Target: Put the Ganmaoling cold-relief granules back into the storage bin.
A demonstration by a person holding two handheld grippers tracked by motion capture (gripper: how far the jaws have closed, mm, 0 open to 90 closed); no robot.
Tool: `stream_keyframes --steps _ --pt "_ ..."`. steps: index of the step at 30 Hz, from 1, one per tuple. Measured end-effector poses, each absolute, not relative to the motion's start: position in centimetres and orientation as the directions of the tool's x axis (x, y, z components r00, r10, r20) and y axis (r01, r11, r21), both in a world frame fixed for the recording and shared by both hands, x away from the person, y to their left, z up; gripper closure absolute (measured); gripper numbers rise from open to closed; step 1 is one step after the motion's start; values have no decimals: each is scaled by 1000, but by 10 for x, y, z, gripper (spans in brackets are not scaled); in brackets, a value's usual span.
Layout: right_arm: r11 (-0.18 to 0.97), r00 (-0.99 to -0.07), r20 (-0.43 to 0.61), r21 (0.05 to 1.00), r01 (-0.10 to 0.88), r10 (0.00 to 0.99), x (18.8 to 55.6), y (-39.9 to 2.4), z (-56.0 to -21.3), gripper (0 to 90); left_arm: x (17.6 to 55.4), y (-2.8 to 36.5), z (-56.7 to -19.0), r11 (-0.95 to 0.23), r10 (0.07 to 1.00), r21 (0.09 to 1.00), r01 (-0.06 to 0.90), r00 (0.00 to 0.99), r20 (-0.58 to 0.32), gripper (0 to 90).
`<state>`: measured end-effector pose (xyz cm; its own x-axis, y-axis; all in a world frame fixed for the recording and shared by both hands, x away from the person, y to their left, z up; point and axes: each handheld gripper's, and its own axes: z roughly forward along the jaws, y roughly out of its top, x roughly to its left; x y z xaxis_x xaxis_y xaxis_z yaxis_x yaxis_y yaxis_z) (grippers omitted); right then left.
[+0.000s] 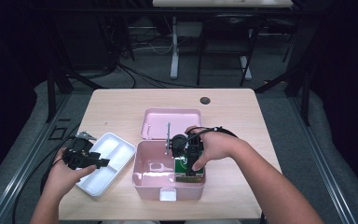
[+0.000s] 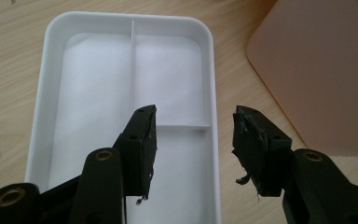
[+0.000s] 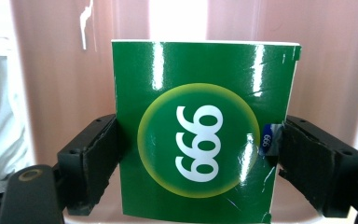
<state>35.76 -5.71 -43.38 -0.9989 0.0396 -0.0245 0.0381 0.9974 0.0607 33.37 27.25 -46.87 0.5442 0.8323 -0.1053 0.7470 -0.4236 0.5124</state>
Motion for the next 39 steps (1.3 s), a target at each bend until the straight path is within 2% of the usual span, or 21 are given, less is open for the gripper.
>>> stream_keyframes --steps 21,35,39 --pt "997 -998 -29 41 59 60 362 -56 -453 154 334 271 -470 -427 831 510 747 547 -105 497" --pt "993 -995 -54 91 74 79 355 -66 -435 211 333 272 -469 -430 832 512 743 547 -96 496" --pt "986 -993 -67 140 91 101 348 -80 -422 229 334 272 -470 -433 832 512 742 548 -91 496"
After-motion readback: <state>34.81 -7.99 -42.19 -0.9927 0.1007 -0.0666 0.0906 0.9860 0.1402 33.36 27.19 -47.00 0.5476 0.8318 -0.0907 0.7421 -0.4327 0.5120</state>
